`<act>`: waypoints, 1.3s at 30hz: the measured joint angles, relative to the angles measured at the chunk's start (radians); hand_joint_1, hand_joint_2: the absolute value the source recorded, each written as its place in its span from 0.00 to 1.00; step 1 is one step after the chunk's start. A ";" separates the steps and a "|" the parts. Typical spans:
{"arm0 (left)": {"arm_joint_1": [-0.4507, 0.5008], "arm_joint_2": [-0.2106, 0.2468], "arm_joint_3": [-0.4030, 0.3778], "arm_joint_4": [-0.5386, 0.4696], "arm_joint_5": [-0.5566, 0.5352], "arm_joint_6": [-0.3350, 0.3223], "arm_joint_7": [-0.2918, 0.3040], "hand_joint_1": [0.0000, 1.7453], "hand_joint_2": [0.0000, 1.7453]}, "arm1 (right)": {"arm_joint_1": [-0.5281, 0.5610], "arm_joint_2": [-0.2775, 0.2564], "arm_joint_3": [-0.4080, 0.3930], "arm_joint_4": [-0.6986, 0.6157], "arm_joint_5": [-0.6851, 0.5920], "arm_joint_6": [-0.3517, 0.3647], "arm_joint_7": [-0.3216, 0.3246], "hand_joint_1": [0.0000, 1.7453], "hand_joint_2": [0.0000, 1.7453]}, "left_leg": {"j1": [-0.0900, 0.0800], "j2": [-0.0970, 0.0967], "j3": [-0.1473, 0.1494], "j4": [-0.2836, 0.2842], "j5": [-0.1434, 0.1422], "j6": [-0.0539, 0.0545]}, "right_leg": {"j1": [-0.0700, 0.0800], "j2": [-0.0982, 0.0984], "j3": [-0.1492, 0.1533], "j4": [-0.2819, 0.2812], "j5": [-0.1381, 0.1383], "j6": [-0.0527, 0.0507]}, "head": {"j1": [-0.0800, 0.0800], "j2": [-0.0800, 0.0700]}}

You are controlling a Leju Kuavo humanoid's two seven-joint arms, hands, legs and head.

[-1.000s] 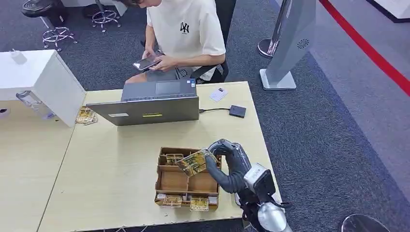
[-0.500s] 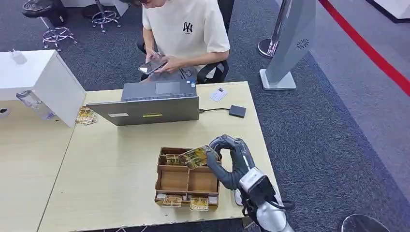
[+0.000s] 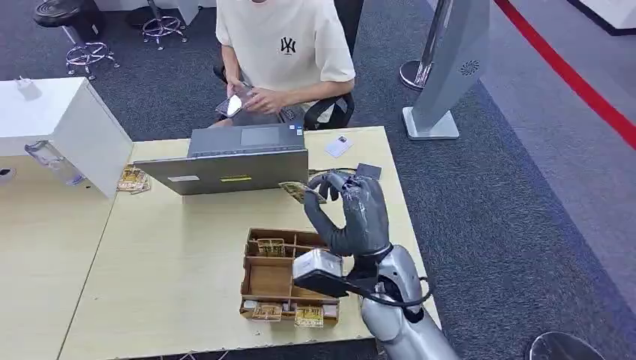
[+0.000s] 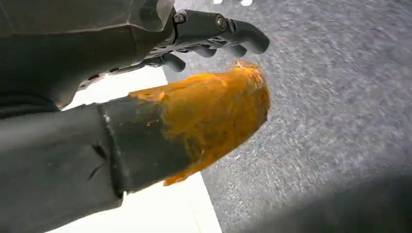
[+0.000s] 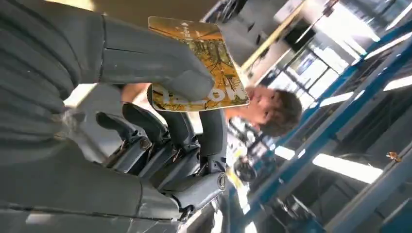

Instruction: Pass the card to the sensor for recognition and then transmit it.

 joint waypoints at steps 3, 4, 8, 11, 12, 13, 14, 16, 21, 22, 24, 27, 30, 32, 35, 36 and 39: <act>0.001 -0.019 -0.009 0.000 -0.022 -0.003 0.000 0.00 0.00 | -0.061 0.019 0.009 0.054 0.084 -0.027 0.047 1.00 1.00 | 0.000 0.000 0.000 0.000 0.000 0.000 | 0.000 0.000 0.000 0.000 0.001 -0.001 | 0.001 0.000; 0.000 -0.019 -0.013 0.000 -0.029 -0.008 0.000 0.00 0.00 | -0.088 0.027 0.012 0.087 0.122 -0.037 0.068 1.00 1.00 | 0.000 0.000 0.000 0.000 0.000 0.000 | 0.000 0.000 0.000 0.000 0.001 -0.001 | 0.000 0.000; 0.000 -0.024 -0.026 0.000 -0.047 -0.015 0.000 0.00 0.00 | -0.188 0.054 0.012 0.205 0.193 -0.052 0.106 1.00 1.00 | 0.000 0.000 0.000 0.000 0.001 0.000 | 0.000 0.000 0.000 0.000 0.001 -0.001 | 0.000 0.000; -0.001 -0.024 -0.035 0.000 -0.061 -0.024 0.000 0.00 0.00 | -0.254 0.073 0.011 0.292 0.289 -0.058 0.147 1.00 1.00 | 0.000 0.000 0.001 0.000 0.001 -0.001 | 0.000 0.000 0.000 0.001 0.001 -0.001 | 0.000 0.000; -0.001 -0.024 -0.040 0.000 -0.063 -0.026 0.000 0.00 0.00 | -0.277 0.080 0.009 0.324 0.322 -0.058 0.153 1.00 1.00 | 0.000 0.000 0.001 0.000 0.001 -0.001 | 0.000 0.000 0.000 0.001 0.001 -0.001 | 0.000 0.000; -0.001 -0.024 -0.043 0.000 -0.065 -0.027 -0.002 0.00 0.00 | -0.293 0.086 0.003 0.352 0.352 -0.058 0.154 1.00 1.00 | 0.000 0.000 0.001 0.000 0.001 -0.001 | 0.000 0.000 0.000 0.001 0.001 -0.001 | 0.000 0.000; -0.001 -0.024 -0.045 0.000 -0.069 -0.029 -0.002 0.00 0.00 | -0.309 0.095 -0.006 0.378 0.377 -0.058 0.154 1.00 1.00 | 0.000 0.000 0.000 0.000 0.001 -0.001 | 0.000 0.000 0.000 0.001 0.001 -0.001 | 0.000 0.000; -0.002 -0.024 -0.048 0.000 -0.076 -0.032 -0.002 0.00 0.00 | -0.335 0.111 -0.026 0.424 0.422 -0.059 0.155 1.00 1.00 | 0.000 0.000 0.000 0.000 0.001 -0.001 | 0.000 0.000 0.000 0.001 0.001 -0.001 | 0.000 0.000; -0.002 -0.024 -0.048 0.000 -0.076 -0.032 -0.002 0.00 0.00 | -0.339 0.113 -0.028 0.427 0.426 -0.059 0.155 1.00 1.00 | 0.000 0.000 0.000 0.000 0.001 -0.001 | 0.000 0.000 0.000 0.001 0.001 -0.001 | 0.000 0.000; -0.002 -0.024 -0.050 0.000 -0.081 -0.034 -0.002 0.00 0.00 | -0.356 0.124 -0.044 0.460 0.471 -0.060 0.162 1.00 1.00 | 0.000 0.000 0.000 0.000 0.001 -0.001 | 0.000 0.000 0.000 0.001 0.001 -0.001 | 0.000 0.000; -0.004 -0.023 -0.056 0.000 -0.092 -0.042 -0.005 0.00 0.00 | -0.389 0.144 -0.069 0.514 0.599 -0.060 0.215 0.08 1.00 | 0.000 -0.001 0.000 0.000 0.001 -0.001 | 0.000 -0.001 0.000 0.000 0.001 -0.001 | 0.000 0.000; -0.005 -0.022 -0.058 0.000 -0.095 -0.043 -0.006 0.00 0.00 | -0.429 0.145 -0.057 0.550 0.675 -0.060 0.358 0.00 0.00 | 0.000 -0.001 0.001 0.000 0.001 -0.001 | 0.000 0.000 0.000 0.000 0.001 -0.001 | 0.000 0.000; -0.005 -0.023 -0.059 0.000 -0.095 -0.042 -0.006 0.00 0.00 | -0.428 0.143 -0.046 0.546 0.672 -0.061 0.388 0.00 0.00 | 0.000 -0.001 0.001 0.000 0.001 -0.001 | 0.000 0.000 0.000 0.000 0.001 -0.001 | 0.000 0.000; -0.005 -0.024 -0.059 0.000 -0.095 -0.042 -0.004 0.00 0.00 | -0.413 0.143 -0.047 0.522 0.660 -0.061 0.361 0.00 0.00 | 0.000 -0.001 0.001 0.000 0.001 -0.001 | 0.000 0.000 0.000 0.000 0.001 -0.001 | 0.000 0.000; -0.005 -0.024 -0.058 0.000 -0.093 -0.040 -0.001 0.00 0.00 | -0.369 0.148 -0.071 0.471 0.589 -0.061 0.250 0.00 0.00 | 0.000 -0.001 0.000 0.000 0.001 -0.001 | 0.000 0.000 0.000 0.000 0.000 -0.001 | 0.000 0.000; -0.005 -0.024 -0.058 0.000 -0.091 -0.038 -0.001 0.00 0.00 | -0.351 0.156 -0.091 0.450 0.533 -0.061 0.182 0.00 0.00 | 0.000 -0.001 0.000 0.000 0.001 -0.001 | 0.000 0.000 0.000 0.000 0.000 -0.001 | 0.000 0.000; -0.005 -0.028 -0.058 0.000 -0.089 -0.030 -0.001 0.00 0.00 | -0.294 0.185 -0.138 0.407 0.289 -0.056 0.027 0.00 0.00 | 0.000 -0.001 0.000 0.000 0.001 -0.001 | 0.000 0.000 -0.001 0.000 0.000 -0.001 | 0.000 0.000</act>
